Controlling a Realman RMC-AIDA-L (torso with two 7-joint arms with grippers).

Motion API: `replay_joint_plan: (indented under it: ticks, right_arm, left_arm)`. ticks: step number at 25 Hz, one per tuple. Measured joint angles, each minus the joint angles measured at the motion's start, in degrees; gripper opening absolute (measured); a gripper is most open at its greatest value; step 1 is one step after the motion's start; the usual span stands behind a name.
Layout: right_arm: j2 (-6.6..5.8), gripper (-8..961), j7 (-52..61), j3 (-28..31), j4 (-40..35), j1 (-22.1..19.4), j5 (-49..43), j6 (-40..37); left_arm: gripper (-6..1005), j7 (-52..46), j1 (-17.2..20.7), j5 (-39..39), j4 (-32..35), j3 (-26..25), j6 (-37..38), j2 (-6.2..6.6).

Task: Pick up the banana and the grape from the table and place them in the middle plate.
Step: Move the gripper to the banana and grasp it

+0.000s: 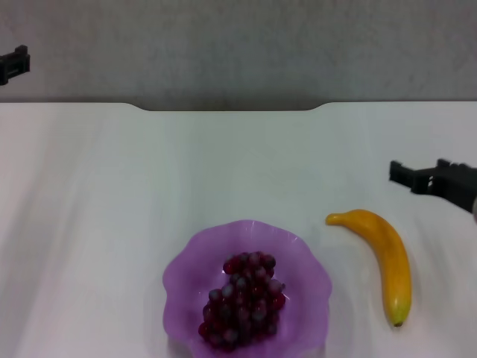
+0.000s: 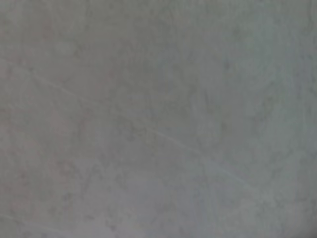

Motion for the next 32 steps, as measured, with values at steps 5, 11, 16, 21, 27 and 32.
replay_joint_plan:
  ticks: [5, 11, 16, 21, 27, 32]
  right_arm:
    - [0.17, 857, 0.09, -0.1, 1.41, 1.5, 2.21, 3.88]
    - [0.01, 857, -0.07, 0.25, 7.52, 5.55, 5.46, 6.86]
    - [0.13, 857, -0.11, -0.18, 13.8, 9.71, 7.34, 8.59]
    - [0.12, 857, -0.36, -0.76, 17.89, 12.3, 9.42, 9.43]
    - [0.11, 856, -0.43, -1.65, 23.73, 15.36, 11.59, 10.01]
    - [0.11, 856, -0.5, -1.97, 25.24, 16.17, 11.89, 10.01]
  left_arm:
    - [861, -0.3, -0.01, 2.03, 0.09, -0.84, -0.28, -0.09]
    - [861, -0.39, -0.11, 2.29, 0.3, -1.92, -1.48, -0.06]
    - [862, -0.3, -0.67, 2.32, 0.37, -2.1, -1.64, -0.03]
    - [863, -0.23, -0.61, 2.33, 0.18, -2.09, -1.65, -0.03]
    - [863, -0.35, -0.27, 2.32, -0.16, -2.21, -1.67, 0.0]
    - [863, -0.41, -0.41, 2.33, 0.06, -2.22, -1.92, 0.03]
